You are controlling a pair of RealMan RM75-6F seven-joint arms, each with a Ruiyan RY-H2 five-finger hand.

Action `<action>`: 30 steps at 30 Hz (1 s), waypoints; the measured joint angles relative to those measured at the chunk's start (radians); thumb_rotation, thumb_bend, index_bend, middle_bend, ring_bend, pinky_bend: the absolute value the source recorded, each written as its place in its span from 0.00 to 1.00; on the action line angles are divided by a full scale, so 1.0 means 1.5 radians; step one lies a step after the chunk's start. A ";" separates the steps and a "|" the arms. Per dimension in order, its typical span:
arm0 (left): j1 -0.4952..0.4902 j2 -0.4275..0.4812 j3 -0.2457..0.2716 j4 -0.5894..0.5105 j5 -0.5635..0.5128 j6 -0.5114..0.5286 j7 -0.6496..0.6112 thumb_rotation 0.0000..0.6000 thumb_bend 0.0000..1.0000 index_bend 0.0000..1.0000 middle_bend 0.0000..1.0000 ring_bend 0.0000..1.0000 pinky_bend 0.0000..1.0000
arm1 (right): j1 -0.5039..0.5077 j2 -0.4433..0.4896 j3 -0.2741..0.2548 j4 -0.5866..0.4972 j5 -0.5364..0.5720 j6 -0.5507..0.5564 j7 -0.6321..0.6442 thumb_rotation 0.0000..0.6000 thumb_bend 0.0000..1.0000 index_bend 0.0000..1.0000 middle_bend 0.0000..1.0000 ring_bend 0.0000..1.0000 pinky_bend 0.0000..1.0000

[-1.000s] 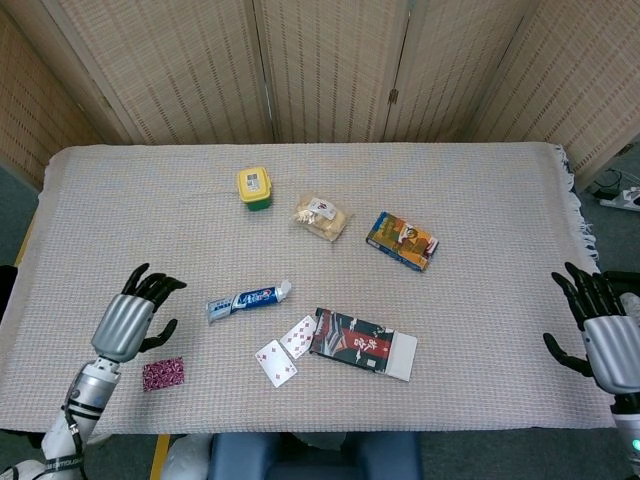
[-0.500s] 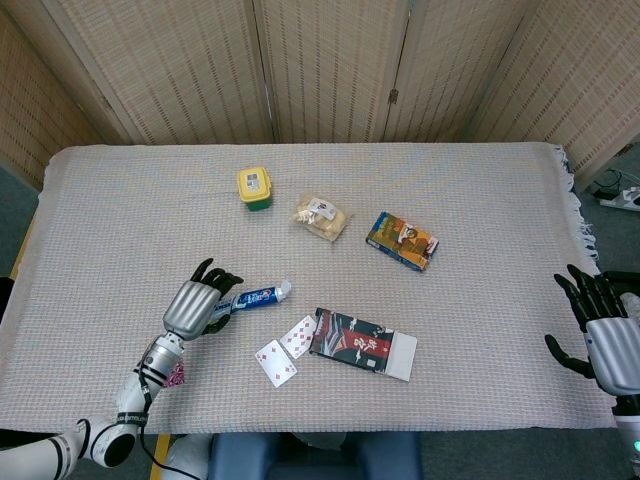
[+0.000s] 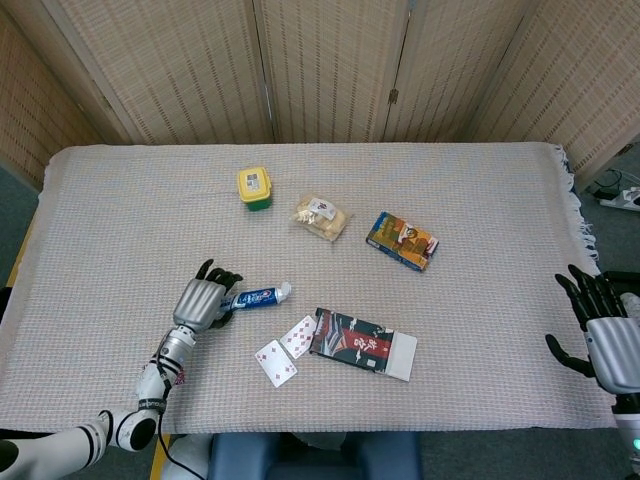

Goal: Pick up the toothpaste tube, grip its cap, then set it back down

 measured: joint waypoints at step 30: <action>-0.020 -0.044 0.011 0.111 0.010 -0.003 -0.124 1.00 0.68 0.73 0.75 0.64 0.60 | 0.001 0.005 -0.002 -0.008 -0.007 -0.003 -0.002 1.00 0.40 0.00 0.00 0.00 0.00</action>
